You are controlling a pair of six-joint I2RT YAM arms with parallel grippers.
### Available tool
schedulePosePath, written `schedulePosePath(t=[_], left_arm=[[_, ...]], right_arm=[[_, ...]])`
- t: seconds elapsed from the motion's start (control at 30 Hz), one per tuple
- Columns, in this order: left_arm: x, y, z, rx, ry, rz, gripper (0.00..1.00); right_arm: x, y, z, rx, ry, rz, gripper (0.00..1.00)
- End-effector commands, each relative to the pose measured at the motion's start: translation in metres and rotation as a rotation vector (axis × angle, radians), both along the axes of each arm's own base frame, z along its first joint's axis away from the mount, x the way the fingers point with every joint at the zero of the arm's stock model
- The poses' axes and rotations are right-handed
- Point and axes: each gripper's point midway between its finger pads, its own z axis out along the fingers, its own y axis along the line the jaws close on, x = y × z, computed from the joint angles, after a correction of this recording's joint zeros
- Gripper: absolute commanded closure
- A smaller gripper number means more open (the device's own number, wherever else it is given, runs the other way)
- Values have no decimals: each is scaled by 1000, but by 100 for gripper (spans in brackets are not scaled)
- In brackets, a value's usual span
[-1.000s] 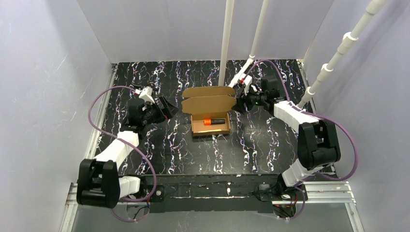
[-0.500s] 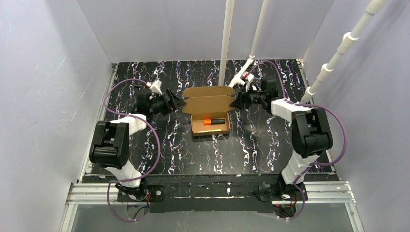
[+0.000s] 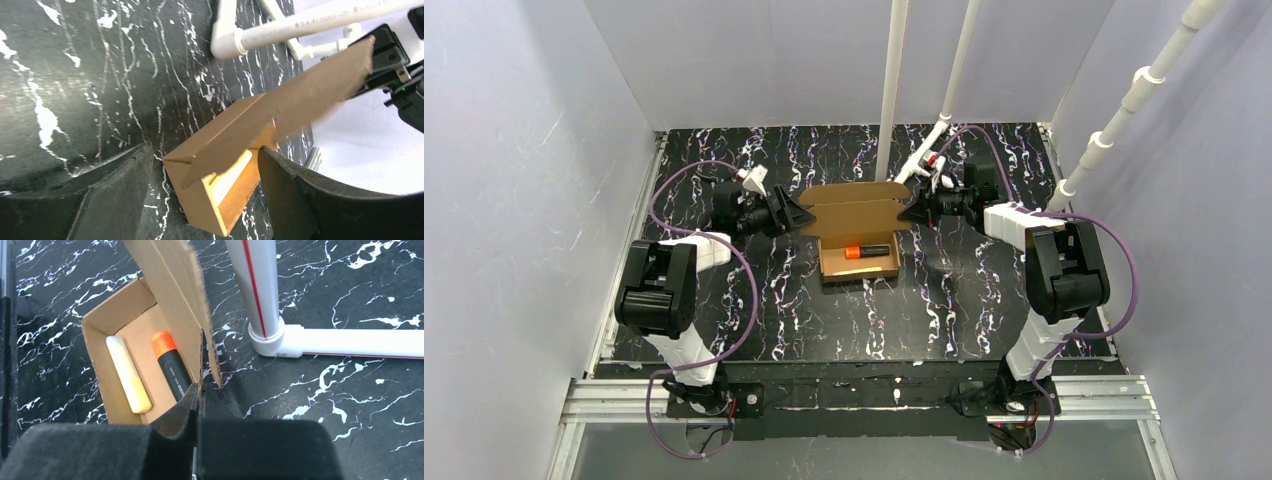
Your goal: Fold the paper box
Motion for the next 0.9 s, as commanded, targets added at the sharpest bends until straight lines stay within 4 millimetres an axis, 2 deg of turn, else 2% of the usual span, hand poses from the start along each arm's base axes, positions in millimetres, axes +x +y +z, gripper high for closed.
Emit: schedulePosePath(t=[0.0,0.1,0.3,0.47,0.57,0.77,0.87], left_arm=[[-15,-19,28,-34,-94,-115,28],[-33,-23,30,-34,-105,-128,31],[-70,-27,37,-28,-120,-104,48],[-90,-45,41,-45,-112,-139,50],[-97,-54,44,-59,-109,-161,51],[-107,-55,53,-93,-101,-159,49],[-109,-55,50,-110,-59,-143,49]], right_arm=[[-4,-3,21,7,-62,60,99],[-13,-8,17,-19,-30,49,99],[-24,-20,13,-78,14,-51,99],[-38,-24,13,-102,-11,-112,99],[-39,-30,17,-119,-47,-152,99],[-44,-37,17,-150,-88,-167,99],[-44,-37,15,-150,-81,-172,99]])
